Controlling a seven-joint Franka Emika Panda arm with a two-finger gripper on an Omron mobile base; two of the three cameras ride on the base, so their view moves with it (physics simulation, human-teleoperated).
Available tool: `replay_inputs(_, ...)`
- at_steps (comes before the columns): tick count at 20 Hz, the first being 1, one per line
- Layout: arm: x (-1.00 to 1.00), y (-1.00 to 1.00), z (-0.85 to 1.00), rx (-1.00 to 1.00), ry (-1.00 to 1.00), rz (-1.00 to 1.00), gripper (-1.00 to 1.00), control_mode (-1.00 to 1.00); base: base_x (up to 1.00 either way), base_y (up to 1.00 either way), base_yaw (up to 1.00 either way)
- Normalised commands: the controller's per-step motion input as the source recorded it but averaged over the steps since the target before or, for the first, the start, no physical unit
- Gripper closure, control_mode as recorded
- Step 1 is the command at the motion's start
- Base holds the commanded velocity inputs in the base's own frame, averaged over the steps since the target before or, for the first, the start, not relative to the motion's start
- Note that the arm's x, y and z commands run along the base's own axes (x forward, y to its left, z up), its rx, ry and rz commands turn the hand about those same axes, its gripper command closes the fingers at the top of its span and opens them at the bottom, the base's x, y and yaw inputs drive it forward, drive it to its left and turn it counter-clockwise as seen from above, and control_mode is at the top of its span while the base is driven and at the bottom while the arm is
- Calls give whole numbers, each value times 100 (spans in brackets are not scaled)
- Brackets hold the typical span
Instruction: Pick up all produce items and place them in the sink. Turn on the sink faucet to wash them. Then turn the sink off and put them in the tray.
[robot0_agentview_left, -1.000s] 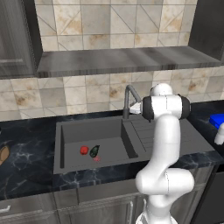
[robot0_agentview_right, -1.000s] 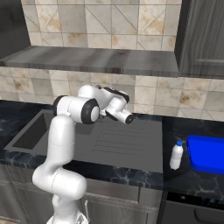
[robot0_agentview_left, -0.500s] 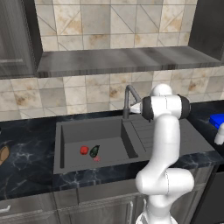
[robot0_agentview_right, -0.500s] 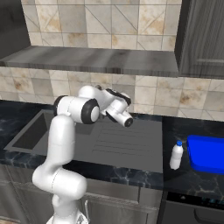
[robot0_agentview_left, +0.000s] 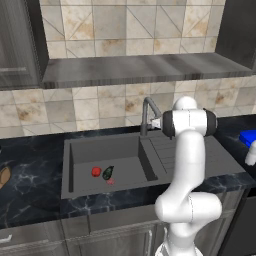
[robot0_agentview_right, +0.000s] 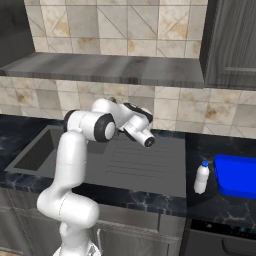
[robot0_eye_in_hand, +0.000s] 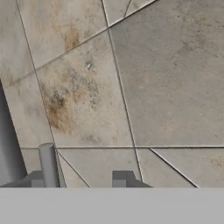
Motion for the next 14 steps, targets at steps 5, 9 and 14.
replay_inputs(5, 2, -70, -10, 11, 8, -1, 100, -100, 0, 0, 0)
replay_inputs(9, 17, -15, -10, 7, 7, 3, 100, -100, 0, 0, 0)
replay_inputs(14, 13, -6, -8, 4, 7, 5, 100, -100, 0, 0, 0)
